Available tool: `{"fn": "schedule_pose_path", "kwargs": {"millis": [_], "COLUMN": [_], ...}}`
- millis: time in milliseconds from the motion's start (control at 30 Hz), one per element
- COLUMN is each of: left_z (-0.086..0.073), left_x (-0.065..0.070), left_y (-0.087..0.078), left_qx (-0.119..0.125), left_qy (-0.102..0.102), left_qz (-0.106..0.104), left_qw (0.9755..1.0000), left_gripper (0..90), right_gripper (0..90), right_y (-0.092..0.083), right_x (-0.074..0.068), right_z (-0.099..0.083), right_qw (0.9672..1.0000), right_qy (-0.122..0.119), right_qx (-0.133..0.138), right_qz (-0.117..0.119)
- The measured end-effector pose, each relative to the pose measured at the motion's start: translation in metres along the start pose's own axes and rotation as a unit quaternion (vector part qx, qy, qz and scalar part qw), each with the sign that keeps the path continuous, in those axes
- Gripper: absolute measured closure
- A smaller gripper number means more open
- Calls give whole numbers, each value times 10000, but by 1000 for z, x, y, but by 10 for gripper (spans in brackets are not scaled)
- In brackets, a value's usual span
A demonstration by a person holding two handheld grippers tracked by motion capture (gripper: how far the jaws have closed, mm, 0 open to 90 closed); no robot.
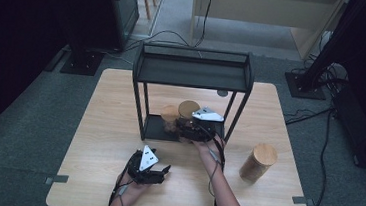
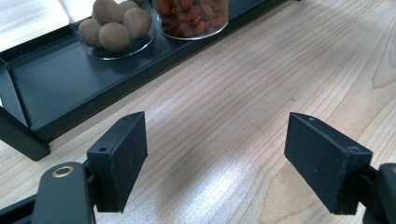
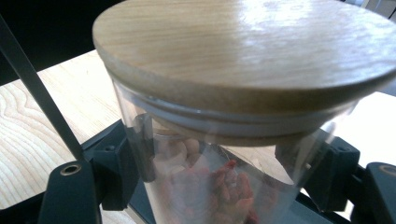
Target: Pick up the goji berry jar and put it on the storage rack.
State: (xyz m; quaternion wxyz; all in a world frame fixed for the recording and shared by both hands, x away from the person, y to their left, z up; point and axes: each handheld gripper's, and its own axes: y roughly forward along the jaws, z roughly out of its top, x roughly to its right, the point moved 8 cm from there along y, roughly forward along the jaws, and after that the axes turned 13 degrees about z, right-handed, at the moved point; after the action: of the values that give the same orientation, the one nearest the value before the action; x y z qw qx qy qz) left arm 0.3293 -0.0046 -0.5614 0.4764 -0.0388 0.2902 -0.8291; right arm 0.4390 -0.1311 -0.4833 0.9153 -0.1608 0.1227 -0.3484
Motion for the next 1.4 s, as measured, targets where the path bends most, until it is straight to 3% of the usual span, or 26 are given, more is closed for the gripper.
{"fn": "schedule_pose_path", "kwargs": {"millis": [1400], "left_z": [0], "left_x": [0], "left_y": [0], "left_qx": [-1], "left_qy": [10], "left_qz": [-14], "left_qw": [10000], "left_gripper": [216], "right_gripper": [253], "right_y": [29], "right_x": [-10], "right_z": [12], "right_qw": [9998], "right_qy": [-166], "right_qx": [-6], "right_qz": [139]}}
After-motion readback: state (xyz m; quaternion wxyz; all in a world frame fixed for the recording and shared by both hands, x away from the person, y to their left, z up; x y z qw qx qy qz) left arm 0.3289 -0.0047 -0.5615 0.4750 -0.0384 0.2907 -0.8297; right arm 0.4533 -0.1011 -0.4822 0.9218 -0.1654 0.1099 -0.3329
